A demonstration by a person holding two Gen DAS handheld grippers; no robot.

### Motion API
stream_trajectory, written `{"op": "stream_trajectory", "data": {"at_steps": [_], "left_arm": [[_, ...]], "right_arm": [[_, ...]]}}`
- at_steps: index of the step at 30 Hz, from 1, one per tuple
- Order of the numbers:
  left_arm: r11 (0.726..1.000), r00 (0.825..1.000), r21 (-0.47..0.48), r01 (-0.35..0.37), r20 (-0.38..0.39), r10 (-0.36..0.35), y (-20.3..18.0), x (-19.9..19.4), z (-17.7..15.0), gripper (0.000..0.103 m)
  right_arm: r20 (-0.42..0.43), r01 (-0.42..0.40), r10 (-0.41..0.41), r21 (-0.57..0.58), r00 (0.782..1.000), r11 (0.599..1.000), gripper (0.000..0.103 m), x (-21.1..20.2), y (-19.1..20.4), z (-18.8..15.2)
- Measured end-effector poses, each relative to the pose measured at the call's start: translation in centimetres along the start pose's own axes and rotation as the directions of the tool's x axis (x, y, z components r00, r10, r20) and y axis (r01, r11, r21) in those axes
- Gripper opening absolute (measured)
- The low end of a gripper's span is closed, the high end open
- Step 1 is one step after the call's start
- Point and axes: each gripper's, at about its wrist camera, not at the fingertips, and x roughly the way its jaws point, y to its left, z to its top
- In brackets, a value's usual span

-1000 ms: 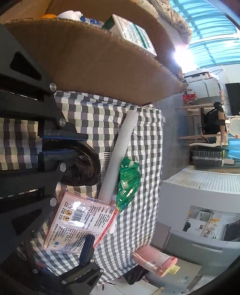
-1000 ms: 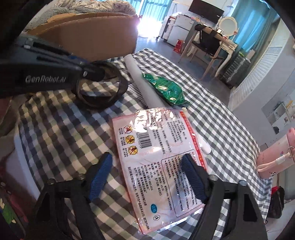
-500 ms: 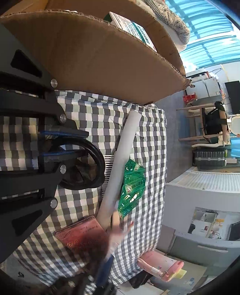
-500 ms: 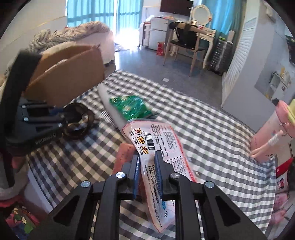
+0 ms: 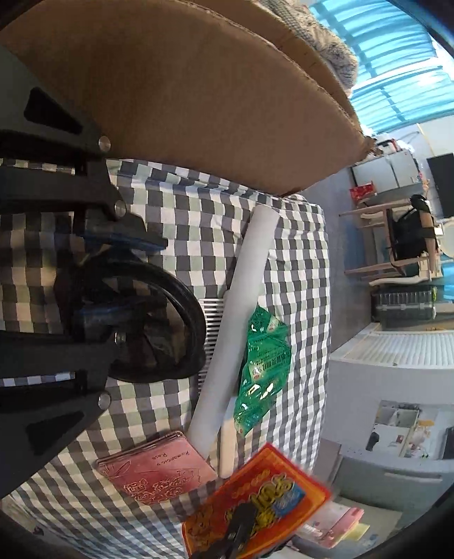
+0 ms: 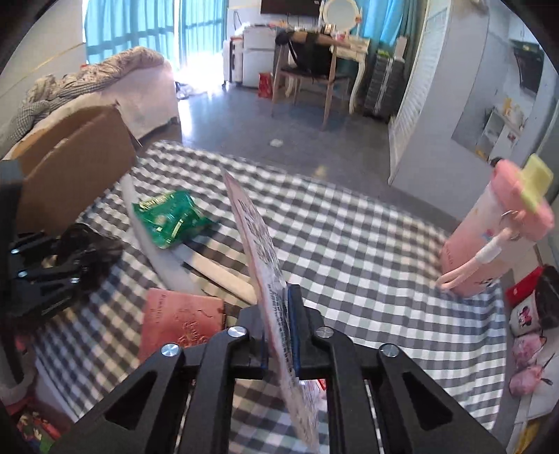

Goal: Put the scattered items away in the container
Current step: 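Carry the plastic bag into the box with the right gripper and release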

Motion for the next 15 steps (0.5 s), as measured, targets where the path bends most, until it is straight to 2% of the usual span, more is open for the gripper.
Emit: {"op": "stream_trajectory", "data": {"at_steps": [2,6,11,15], "left_arm": [[1.000,1.000,0.011,0.017,0.016,-0.017,-0.2,-0.6,-0.1,0.009],[0.998,0.996,0.019,0.057,0.066,-0.058,-0.3,-2.5,0.1,0.009],[0.995,0.987,0.000,0.104,0.126,-0.104,0.3,-5.4,1.0,0.009],[0.996,0.976,-0.003,0.088,0.202,-0.086,0.7,-8.3,1.8,0.009]], "right_arm": [[0.009,-0.016,0.016,0.008,1.000,1.000,0.005,-0.1,0.2,0.1],[0.031,-0.020,0.019,0.011,0.999,1.000,0.004,-1.4,0.5,0.3],[0.076,-0.061,0.060,0.019,0.995,0.998,0.004,-3.5,1.3,0.5],[0.123,-0.091,0.094,-0.027,0.988,0.995,0.004,-5.6,3.4,1.4]]}}
